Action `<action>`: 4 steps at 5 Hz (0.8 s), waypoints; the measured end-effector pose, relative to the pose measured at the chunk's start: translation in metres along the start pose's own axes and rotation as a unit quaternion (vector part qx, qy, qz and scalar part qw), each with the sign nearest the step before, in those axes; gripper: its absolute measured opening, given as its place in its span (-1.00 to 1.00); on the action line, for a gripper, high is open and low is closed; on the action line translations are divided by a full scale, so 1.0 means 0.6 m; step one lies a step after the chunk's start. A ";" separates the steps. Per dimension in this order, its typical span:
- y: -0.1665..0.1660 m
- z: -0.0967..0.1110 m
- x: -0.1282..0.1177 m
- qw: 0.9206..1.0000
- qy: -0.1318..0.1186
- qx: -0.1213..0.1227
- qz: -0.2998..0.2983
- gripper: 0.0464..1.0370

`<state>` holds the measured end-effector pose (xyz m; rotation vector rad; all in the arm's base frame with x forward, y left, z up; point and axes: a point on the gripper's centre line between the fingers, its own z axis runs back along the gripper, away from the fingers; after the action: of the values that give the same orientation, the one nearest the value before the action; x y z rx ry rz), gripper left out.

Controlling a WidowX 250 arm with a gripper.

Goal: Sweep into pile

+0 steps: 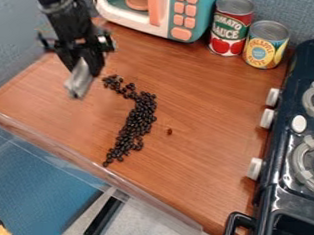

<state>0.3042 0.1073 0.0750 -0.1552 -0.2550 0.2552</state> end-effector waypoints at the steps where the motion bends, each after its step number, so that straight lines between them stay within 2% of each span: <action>1: 0.036 -0.022 0.039 0.998 0.012 0.042 -0.046 -0.32; 2: 0.068 -0.041 0.073 0.992 0.028 0.078 -0.092 -0.32; 4: 0.086 -0.057 0.122 0.973 0.039 0.124 -0.191 -0.32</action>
<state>0.3698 0.1724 0.0495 0.1318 -0.1677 -0.1029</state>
